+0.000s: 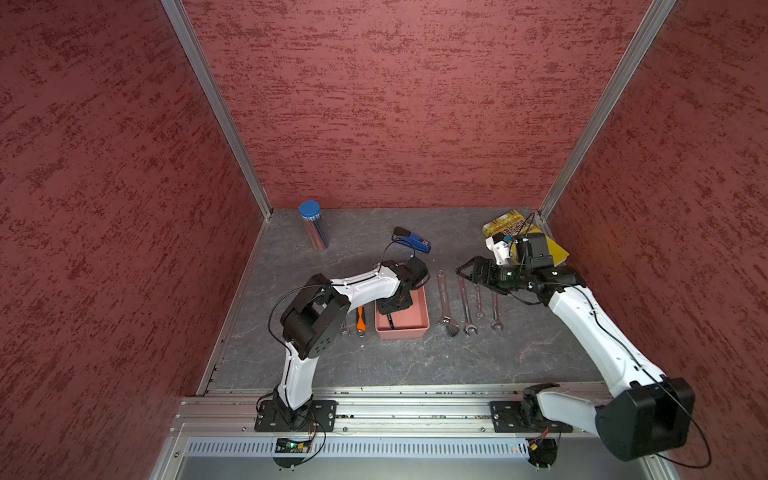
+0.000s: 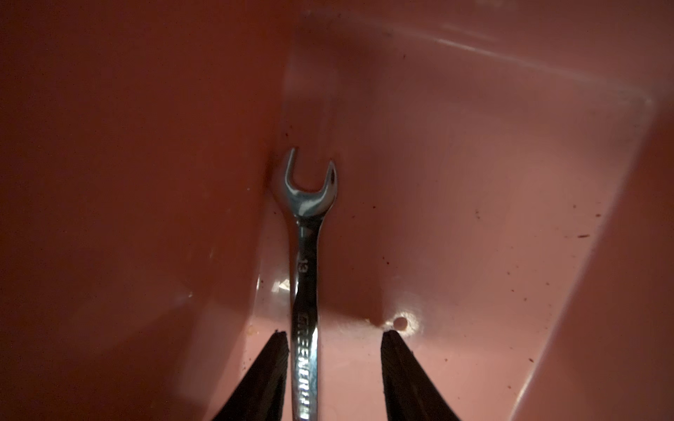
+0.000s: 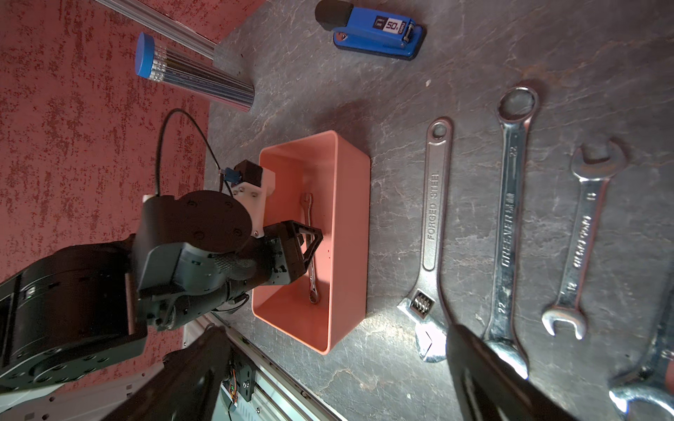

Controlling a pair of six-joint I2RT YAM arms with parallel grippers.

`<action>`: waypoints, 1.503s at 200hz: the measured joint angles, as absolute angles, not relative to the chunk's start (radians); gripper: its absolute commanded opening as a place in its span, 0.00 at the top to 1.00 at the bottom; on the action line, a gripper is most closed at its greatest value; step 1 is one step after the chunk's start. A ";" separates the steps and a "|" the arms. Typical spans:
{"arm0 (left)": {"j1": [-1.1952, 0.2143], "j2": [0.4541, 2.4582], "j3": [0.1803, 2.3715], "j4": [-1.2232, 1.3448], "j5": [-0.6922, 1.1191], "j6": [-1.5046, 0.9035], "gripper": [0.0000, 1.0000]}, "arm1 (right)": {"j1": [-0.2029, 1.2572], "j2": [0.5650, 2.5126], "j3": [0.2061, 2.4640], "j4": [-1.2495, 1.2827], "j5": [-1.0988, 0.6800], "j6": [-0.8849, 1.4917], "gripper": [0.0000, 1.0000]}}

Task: Take out the wrench from the storage box
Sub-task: Adjust the wrench in the storage box.

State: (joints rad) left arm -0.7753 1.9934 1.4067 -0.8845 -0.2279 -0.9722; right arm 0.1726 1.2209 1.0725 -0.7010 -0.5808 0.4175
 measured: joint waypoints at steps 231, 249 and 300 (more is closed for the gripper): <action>-0.811 2.068 1.491 -0.797 -0.237 -0.868 0.62 | 0.127 1.222 1.039 -0.696 -0.583 0.399 0.02; -0.810 2.067 1.491 -0.814 -0.237 -0.863 0.62 | 0.127 1.225 1.039 -0.696 -0.586 0.399 0.02; -0.807 2.067 1.489 -0.836 -0.210 -0.829 0.72 | 0.125 1.237 1.039 -0.696 -0.598 0.400 0.02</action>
State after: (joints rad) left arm -0.8070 2.0666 1.4895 -0.8360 -0.2100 -0.8291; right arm 0.1253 1.2366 1.0386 -0.6956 -0.5980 0.3996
